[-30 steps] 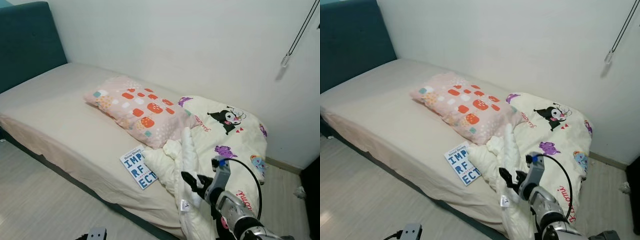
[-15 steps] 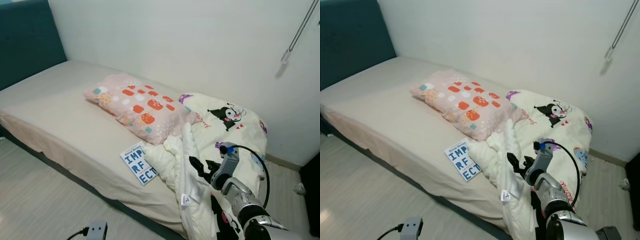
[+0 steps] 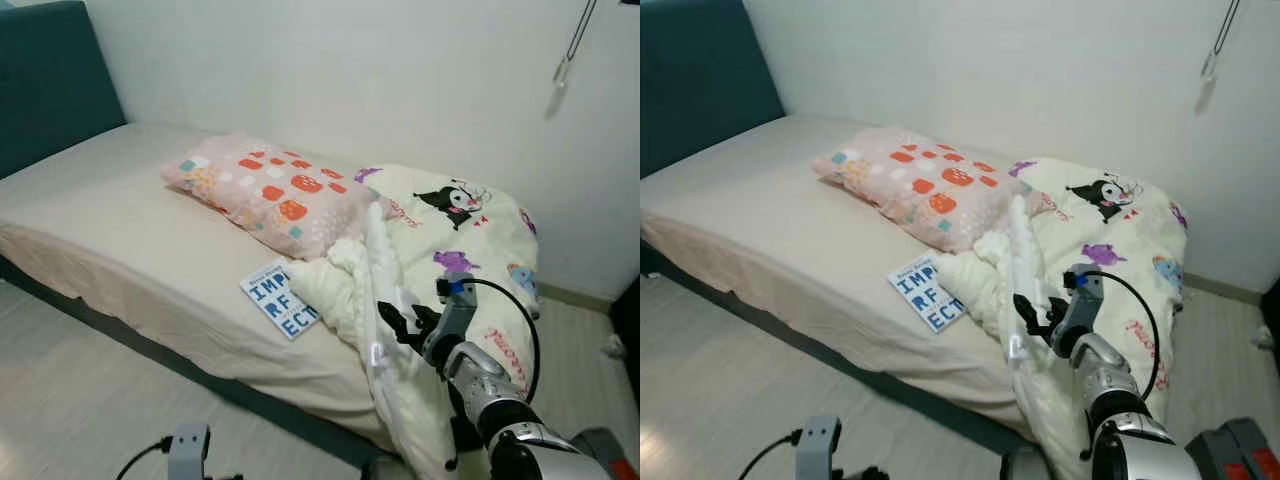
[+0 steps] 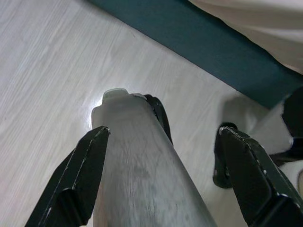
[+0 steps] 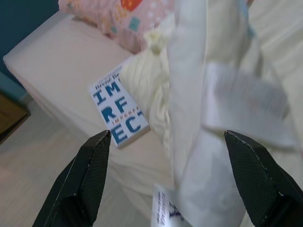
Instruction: Clean up the room
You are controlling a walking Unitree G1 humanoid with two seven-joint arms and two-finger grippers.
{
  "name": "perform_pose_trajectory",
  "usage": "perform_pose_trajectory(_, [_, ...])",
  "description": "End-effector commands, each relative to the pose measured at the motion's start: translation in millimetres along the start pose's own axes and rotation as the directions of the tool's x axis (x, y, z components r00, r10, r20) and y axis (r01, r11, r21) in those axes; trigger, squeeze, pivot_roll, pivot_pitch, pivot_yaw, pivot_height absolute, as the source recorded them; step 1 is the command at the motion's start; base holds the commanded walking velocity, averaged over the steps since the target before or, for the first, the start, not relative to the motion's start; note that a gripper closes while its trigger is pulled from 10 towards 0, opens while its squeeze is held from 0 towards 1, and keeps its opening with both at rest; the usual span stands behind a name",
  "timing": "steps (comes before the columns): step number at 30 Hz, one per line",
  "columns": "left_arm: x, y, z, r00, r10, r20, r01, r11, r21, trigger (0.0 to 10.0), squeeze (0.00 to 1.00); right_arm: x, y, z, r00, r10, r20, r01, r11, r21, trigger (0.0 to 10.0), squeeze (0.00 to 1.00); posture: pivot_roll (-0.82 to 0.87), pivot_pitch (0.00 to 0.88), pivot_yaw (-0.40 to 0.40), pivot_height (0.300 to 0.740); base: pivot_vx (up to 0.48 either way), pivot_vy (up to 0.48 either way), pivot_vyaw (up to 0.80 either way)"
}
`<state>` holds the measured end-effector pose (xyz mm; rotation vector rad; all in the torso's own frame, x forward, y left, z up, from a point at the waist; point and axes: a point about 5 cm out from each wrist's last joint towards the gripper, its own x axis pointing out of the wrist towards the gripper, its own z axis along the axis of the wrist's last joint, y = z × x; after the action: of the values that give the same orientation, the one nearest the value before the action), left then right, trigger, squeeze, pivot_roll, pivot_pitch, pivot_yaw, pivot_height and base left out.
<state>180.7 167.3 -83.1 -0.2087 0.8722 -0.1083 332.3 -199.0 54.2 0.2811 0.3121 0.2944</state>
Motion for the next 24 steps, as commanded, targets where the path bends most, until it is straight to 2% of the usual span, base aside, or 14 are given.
perform_pose_trajectory(1, [-2.0, 2.8, -6.4, 1.0, 0.006, -0.021, -0.006, 1.0, -0.028, 10.0, 0.0, 2.8, 4.1, 10.9, 0.998, 0.042, 0.043, -0.04, 0.999, -0.032, 10.0, 0.0, -0.09, 0.0, -0.021, 0.572, 0.0, 0.0, 0.0])
perform_pose_trajectory(2, [-2.0, 2.8, -6.4, 1.0, 0.006, -0.021, -0.006, 1.0, -0.028, 10.0, 0.0, 2.8, 4.1, 10.9, 0.998, 0.042, 0.043, -0.04, 0.999, -0.032, 10.0, 0.0, -0.09, 0.0, -0.021, 0.572, 0.0, 0.0, 0.0])
perform_pose_trajectory(3, [0.9, 6.6, 15.9, 0.997, 0.009, 0.072, -0.005, 0.998, -0.057, 10.0, 0.0, 5.4, 11.0, 22.0, 0.988, 0.119, 0.096, -0.118, 0.993, -0.014, 10.0, 0.0, -0.09, 0.0, -0.021, 0.562, 0.0, 0.0, 0.0])
perform_pose_trajectory(6, [1.6, 8.2, 24.9, 0.994, 0.01, 0.109, -0.003, 0.998, -0.067, 10.0, 0.0, 6.3, 14.2, 26.3, 0.982, 0.152, 0.116, -0.151, 0.988, -0.011, 10.0, 0.0, -0.08, 0.0, -0.021, 0.557, 0.0, 0.0, 0.0])
perform_pose_trajectory(9, [2.2, 14.0, 51.2, 0.977, 0.018, 0.211, -0.003, 0.998, -0.07, 10.0, 0.0, 8.0, 23.8, 40.4, 0.954, 0.24, 0.179, -0.243, 0.97, -0.004, 10.0, 0.0, -0.08, 0.0, -0.018, 0.547, 0.0, 0.0, 0.0])
perform_pose_trajectory(10, [2.2, 14.0, 51.2, 0.977, 0.018, 0.211, -0.003, 0.998, -0.07, 10.0, 0.0, 8.0, 23.8, 40.4, 0.954, 0.24, 0.179, -0.243, 0.97, -0.004, 10.0, 0.0, -0.08, 0.0, -0.018, 0.547, 0.0, 0.0, 0.0])
perform_pose_trajectory(11, [0.9, 19.5, 67.1, 0.962, 0.033, 0.272, -0.013, 0.997, -0.074, 10.0, 0.0, 8.0, 30.1, 48.2, 0.933, 0.292, 0.208, -0.296, 0.955, -0.015, 10.0, 0.0, -0.08, 0.0, -0.015, 0.542, 0.0, 0.0, 0.0])
perform_pose_trajectory(14, [-0.4, 23.3, 77.6, 0.949, 0.043, 0.312, -0.02, 0.997, -0.078, 10.0, 0.0, 7.7, 34.5, 53.3, 0.917, 0.328, 0.226, -0.331, 0.943, -0.025, 10.0, 0.0, -0.08, 0.0, -0.014, 0.537, 0.0, 0.0, 0.0])
perform_pose_trajectory(15, [-6.6, 36.5, 100.5, 0.909, 0.087, 0.407, -0.05, 0.994, -0.101, 10.0, 0.0, 4.1, 54.1, 61.4, 0.851, 0.462, 0.248, -0.46, 0.885, -0.07, 10.0, 0.0, -0.08, 0.0, -0.006, 0.527, 0.0, 0.0, 0.0])
perform_pose_trajectory(17, [-8.9, 40.5, 105.6, 0.898, 0.099, 0.429, -0.058, 0.993, -0.107, 10.0, 0.0, 2.4, 61.1, 62.5, 0.829, 0.501, 0.249, -0.497, 0.864, -0.085, 10.0, 0.0, -0.07, 0.0, -0.005, 0.522, 0.0, 0.0, 0.0])
perform_pose_trajectory(19, [-8.9, 40.5, 105.6, 0.898, 0.099, 0.429, -0.058, 0.993, -0.107, 10.0, 0.0, 2.4, 61.1, 62.5, 0.829, 0.501, 0.249, -0.497, 0.864, -0.085, 10.0, 0.0, -0.07, 0.0, -0.005, 0.522, 0.0, 0.0, 0.0])
perform_pose_trajectory(20, [-11.2, 44.8, 108.9, 0.888, 0.113, 0.446, -0.072, 0.991, -0.109, 10.0, 0.0, 0.7, 69.7, 61.4, 0.804, 0.545, 0.237, -0.536, 0.837, -0.106, 10.0, 0.0, -0.07, 0.0, -0.001, 0.517, 0.0, 0.0, 0.0])
perform_pose_trajectory(23, [-12.8, 47.7, 109.0, 0.884, 0.119, 0.452, -0.079, 0.991, -0.108, 10.0, 0.0, 0.9, 75.6, 58.3, 0.799, 0.561, 0.216, -0.546, 0.828, -0.127, 10.0, 0.0, -0.06, 0.0, 0.002, 0.512, 0.0, 0.0, 0.0])
perform_pose_trajectory(24, [-14.2, 49.9, 106.5, 0.884, 0.12, 0.452, -0.082, 0.991, -0.102, 10.0, 0.0, 4.8, 78.2, 54.6, 0.822, 0.537, 0.191, -0.517, 0.843, -0.147, 10.0, 0.0, -0.05, 0.007, 0.004, 0.507, 0.0, 0.0, 0.0])
